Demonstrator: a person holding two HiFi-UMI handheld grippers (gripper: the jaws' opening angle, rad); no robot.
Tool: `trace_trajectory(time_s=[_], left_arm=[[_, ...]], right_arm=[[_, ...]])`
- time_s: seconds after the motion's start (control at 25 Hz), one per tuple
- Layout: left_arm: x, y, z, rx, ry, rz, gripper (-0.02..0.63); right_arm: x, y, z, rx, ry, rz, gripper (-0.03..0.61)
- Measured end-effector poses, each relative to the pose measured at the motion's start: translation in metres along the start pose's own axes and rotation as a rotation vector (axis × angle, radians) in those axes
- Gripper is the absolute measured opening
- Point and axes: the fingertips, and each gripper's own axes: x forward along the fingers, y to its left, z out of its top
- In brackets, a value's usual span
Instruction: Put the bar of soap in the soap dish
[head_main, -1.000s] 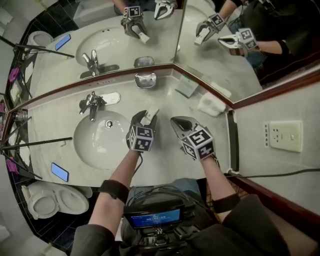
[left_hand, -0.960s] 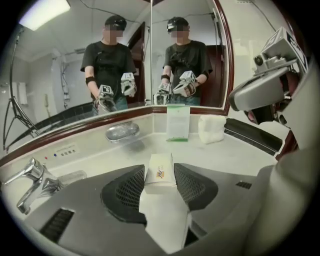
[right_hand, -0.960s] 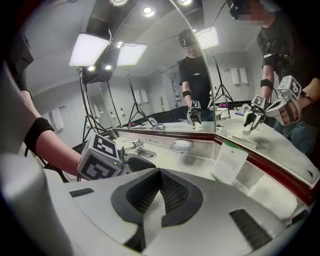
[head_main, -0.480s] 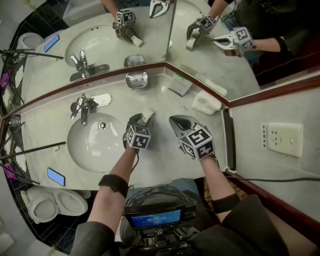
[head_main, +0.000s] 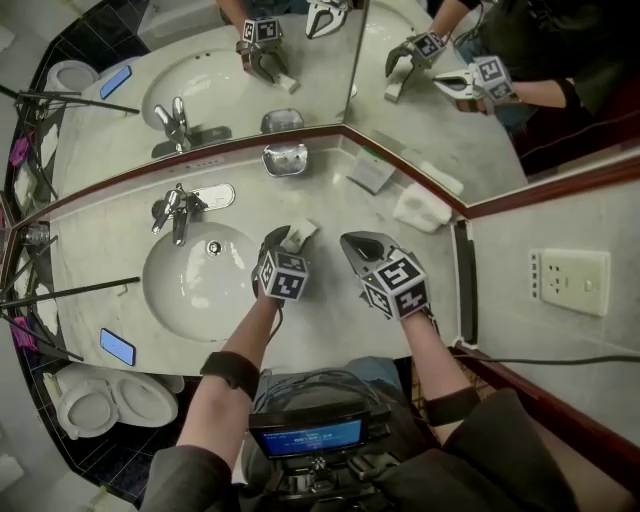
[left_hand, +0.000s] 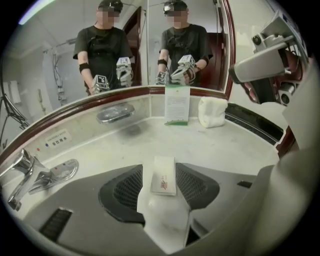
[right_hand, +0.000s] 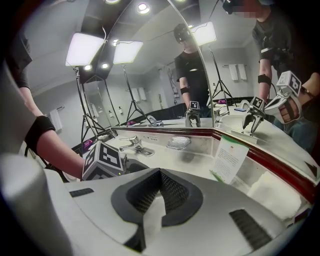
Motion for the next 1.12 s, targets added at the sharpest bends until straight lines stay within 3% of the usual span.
trace_trajectory(time_s=[0.16,0.36,0.44,0.64,0.96,1.12], left_arm=[[-0.030,0.002,0.027,-0.001,-0.075,-0.002,0.203],[-0.091,0.008,0.075,-0.008,-0.236,0.032,0.038],[-0.117,0.005,0.088,-0.011,-0.281,0.030,0.006],[-0.175,0.000,0.098,-0.062,-0.367,0.019,0.005],[-0.235,0.016,0.067,-0.184,-0.435,0.063,0.003],[-0.242,0.016,0.056,-0.179,-0.442,0.079,0.002]], right_arm=[[0.003,0.010,0.007,-0.009,-0.014,0.015,0.017],[0.003,0.026,0.020,-0.039,-0.042,0.035,0.017],[0.002,0.033,0.022,-0.046,-0.048,0.041,0.017],[-0.004,0.048,0.029,-0.068,-0.066,0.043,0.017],[-0.015,0.063,0.029,-0.089,-0.079,0.036,0.017],[-0.019,0.067,0.021,-0.088,-0.069,0.037,0.017]])
